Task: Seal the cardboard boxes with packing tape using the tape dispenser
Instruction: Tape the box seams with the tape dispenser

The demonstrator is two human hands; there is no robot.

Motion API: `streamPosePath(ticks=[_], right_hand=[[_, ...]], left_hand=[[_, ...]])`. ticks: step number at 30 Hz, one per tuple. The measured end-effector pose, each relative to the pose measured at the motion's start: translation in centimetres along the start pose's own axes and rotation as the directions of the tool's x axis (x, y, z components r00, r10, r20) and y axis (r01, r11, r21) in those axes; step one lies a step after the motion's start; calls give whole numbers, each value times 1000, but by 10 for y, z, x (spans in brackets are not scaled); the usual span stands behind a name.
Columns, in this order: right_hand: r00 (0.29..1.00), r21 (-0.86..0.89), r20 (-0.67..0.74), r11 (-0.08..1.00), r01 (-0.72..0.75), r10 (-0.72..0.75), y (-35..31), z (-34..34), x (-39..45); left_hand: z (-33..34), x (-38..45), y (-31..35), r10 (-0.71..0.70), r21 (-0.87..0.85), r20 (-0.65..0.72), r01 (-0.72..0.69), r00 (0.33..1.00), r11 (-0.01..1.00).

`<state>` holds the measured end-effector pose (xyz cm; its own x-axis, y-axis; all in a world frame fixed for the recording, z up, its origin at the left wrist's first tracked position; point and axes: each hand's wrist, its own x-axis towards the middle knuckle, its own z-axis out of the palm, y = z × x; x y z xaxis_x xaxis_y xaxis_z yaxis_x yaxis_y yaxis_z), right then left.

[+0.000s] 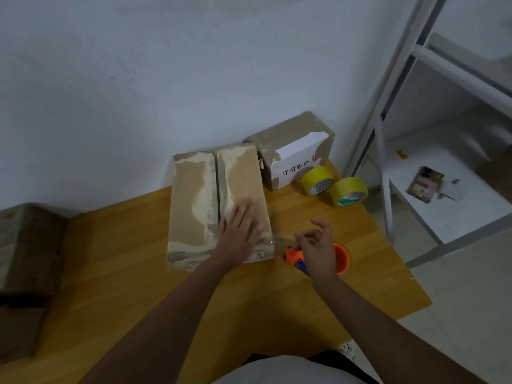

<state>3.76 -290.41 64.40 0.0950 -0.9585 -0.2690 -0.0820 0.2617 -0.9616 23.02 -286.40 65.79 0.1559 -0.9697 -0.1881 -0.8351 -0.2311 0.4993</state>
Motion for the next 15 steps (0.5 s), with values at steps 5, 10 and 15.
streamPosePath(ticks=[5,10,15], right_hand=[[999,-17,-23,1000,23,-24,0,2,-3],[998,2,-64,1000,27,-27,1,6,-3],[993,-43,-77,995,88,-91,-1,8,-6]], left_hand=[[-32,-6,-23,169,45,117,-175,979,983],[-35,-19,-56,288,313,228,-350,930,883],[-25,-18,-68,325,428,187,-375,927,822]])
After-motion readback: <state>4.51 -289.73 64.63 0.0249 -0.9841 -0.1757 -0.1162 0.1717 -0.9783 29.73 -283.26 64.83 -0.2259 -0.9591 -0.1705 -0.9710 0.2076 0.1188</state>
